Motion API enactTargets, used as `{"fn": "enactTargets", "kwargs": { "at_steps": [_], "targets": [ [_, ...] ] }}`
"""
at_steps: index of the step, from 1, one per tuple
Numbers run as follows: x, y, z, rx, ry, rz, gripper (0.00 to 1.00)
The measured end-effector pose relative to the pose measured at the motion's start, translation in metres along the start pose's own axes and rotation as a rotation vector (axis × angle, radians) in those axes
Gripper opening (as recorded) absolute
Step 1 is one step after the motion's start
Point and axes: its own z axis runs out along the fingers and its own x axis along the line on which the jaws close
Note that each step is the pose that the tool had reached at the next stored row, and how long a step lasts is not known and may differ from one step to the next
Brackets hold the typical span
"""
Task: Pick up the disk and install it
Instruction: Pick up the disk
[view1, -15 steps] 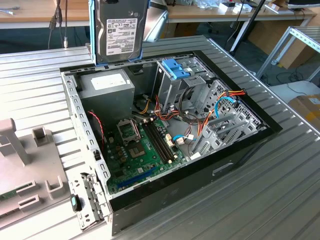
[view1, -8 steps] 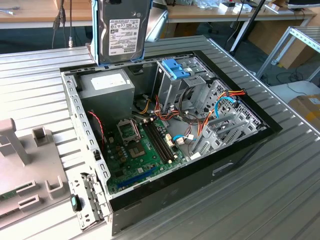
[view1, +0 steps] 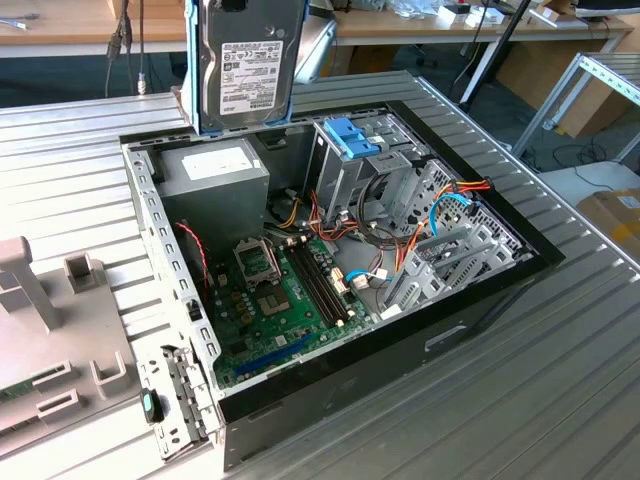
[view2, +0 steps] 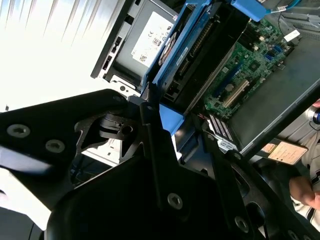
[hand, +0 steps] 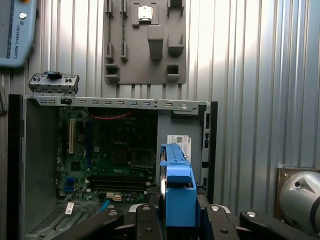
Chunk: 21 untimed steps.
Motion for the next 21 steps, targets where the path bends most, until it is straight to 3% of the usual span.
{"fn": "enactTargets", "kwargs": {
  "at_steps": [6,10,14,17,21],
  "targets": [
    [0.0132,0.0004,0.0006,0.0000,0.0000,0.000,0.36],
    [0.0282,0.0008,0.0019,0.0001,-0.0001,0.000,0.36],
    [0.0285,0.0003,0.0018,0.0000,0.0000,0.000,0.36],
    [0.0289,-0.0041,0.0022,0.0001,-0.0001,0.000,0.36],
    [0.0389,-0.0053,0.0030,-0.0001,0.0002,0.000,0.36]
  ]
}}
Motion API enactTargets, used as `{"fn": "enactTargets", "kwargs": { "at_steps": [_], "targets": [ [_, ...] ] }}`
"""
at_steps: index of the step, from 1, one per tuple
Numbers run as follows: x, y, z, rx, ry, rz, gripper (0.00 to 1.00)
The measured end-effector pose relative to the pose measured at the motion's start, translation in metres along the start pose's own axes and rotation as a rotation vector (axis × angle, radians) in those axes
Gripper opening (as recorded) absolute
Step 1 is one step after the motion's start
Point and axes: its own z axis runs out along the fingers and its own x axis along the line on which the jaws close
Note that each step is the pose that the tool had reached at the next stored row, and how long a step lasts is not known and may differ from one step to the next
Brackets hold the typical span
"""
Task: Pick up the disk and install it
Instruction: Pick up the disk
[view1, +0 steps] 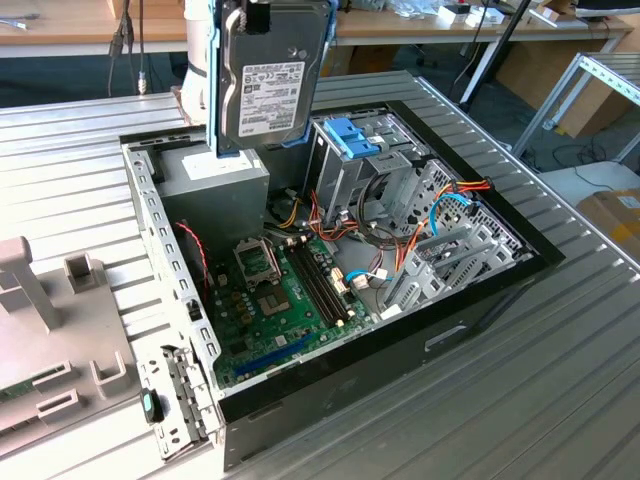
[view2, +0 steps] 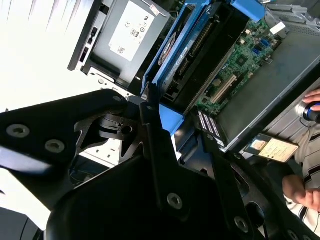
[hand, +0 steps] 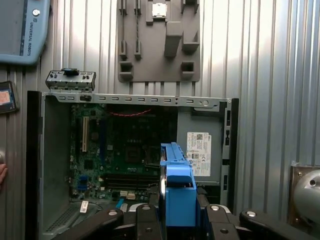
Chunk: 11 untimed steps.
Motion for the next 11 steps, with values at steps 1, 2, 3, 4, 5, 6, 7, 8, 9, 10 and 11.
{"fn": "enactTargets", "kwargs": {
  "at_steps": [1,2,3,4,5,6,7,8,9,10,11],
  "targets": [
    [0.0039,0.0001,0.0003,0.0002,-0.0002,0.000,0.36],
    [0.0069,0.0002,0.0005,0.0003,-0.0003,0.000,0.36],
    [0.0107,0.0003,0.0005,0.0001,-0.0001,0.000,0.36],
    [0.0139,0.0004,0.0006,0.0000,0.0000,0.000,0.36],
    [0.0187,0.0005,0.0008,0.0001,-0.0002,0.000,0.36],
    [0.0238,0.0007,0.0011,0.0001,-0.0002,0.000,0.36],
    [0.0281,0.0009,0.0013,0.0001,-0.0002,0.000,0.36],
    [0.0307,0.0009,0.0014,0.0001,-0.0001,0.000,0.36],
    [0.0337,0.0010,0.0015,0.0001,-0.0002,0.000,0.36],
    [0.0375,0.0011,0.0018,0.0002,-0.0002,0.000,0.36],
    [0.0405,0.0011,0.0019,0.0001,-0.0001,0.000,0.36]
  ]
}}
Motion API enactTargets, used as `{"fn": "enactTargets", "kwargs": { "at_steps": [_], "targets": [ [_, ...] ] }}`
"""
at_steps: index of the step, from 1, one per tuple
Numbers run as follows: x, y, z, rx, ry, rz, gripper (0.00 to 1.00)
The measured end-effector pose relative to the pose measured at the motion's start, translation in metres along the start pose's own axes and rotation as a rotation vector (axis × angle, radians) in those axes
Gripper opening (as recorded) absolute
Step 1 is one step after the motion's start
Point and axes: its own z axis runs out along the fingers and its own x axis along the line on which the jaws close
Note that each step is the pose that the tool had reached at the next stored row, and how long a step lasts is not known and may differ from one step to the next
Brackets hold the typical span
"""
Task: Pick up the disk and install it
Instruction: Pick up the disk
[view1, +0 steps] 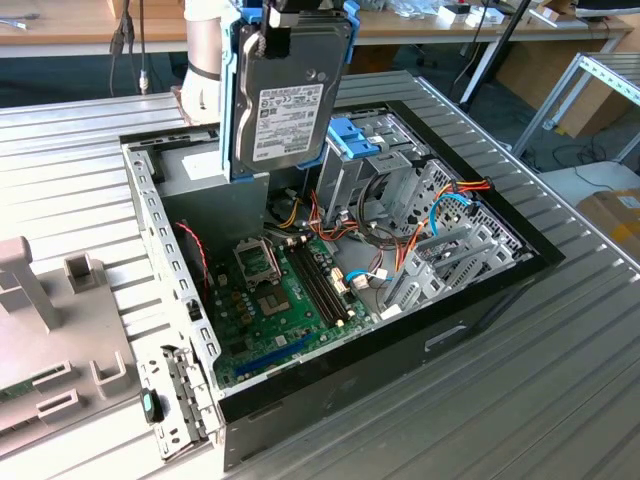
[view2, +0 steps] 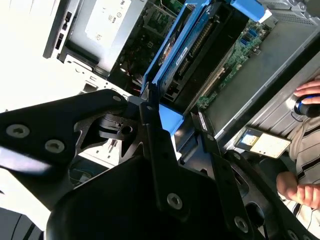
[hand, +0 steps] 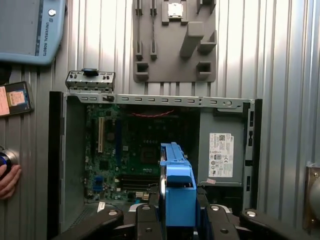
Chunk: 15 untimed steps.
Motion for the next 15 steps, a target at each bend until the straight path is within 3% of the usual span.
{"fn": "enactTargets", "kwargs": {
  "at_steps": [4,7,15],
  "targets": [
    [0.0104,0.0003,0.0007,0.0000,0.0000,0.000,0.36],
    [0.0222,0.0007,0.0016,0.0001,-0.0001,0.000,0.36],
    [0.0277,0.0008,0.0018,0.0001,-0.0001,0.000,0.36]
  ]
}}
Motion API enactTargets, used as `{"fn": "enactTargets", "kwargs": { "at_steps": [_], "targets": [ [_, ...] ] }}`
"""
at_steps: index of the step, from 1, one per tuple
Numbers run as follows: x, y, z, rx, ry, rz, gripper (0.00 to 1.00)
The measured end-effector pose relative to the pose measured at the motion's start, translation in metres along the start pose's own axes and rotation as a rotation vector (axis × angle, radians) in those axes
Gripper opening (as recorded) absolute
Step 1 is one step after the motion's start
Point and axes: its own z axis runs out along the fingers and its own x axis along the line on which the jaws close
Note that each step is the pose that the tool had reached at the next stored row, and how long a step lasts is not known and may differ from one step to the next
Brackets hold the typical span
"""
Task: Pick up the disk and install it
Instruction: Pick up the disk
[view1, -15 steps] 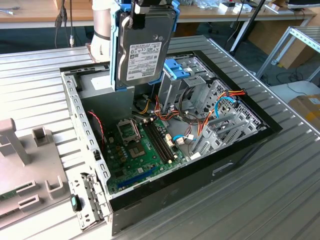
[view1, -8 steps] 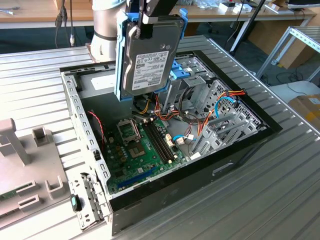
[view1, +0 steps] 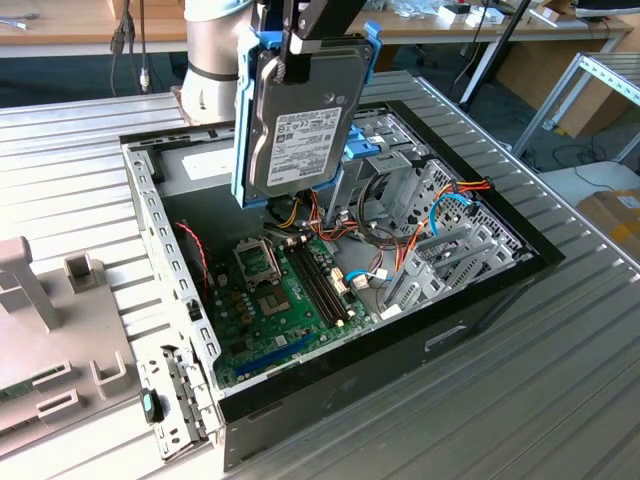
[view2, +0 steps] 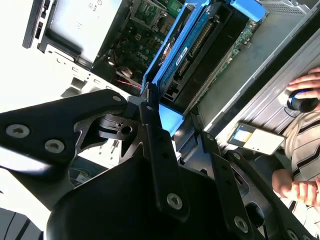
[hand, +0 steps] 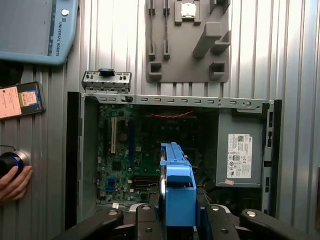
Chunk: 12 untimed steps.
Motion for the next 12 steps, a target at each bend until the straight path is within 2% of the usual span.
{"fn": "enactTargets", "kwargs": {
  "at_steps": [6,9,12],
  "targets": [
    [0.0129,0.0004,0.0003,0.0000,0.0000,0.000,0.36],
    [0.0224,0.0012,0.0007,0.0006,0.0001,0.000,0.36],
    [0.0254,0.0030,0.0022,0.0030,0.0000,0.000,0.36]
  ]
}}
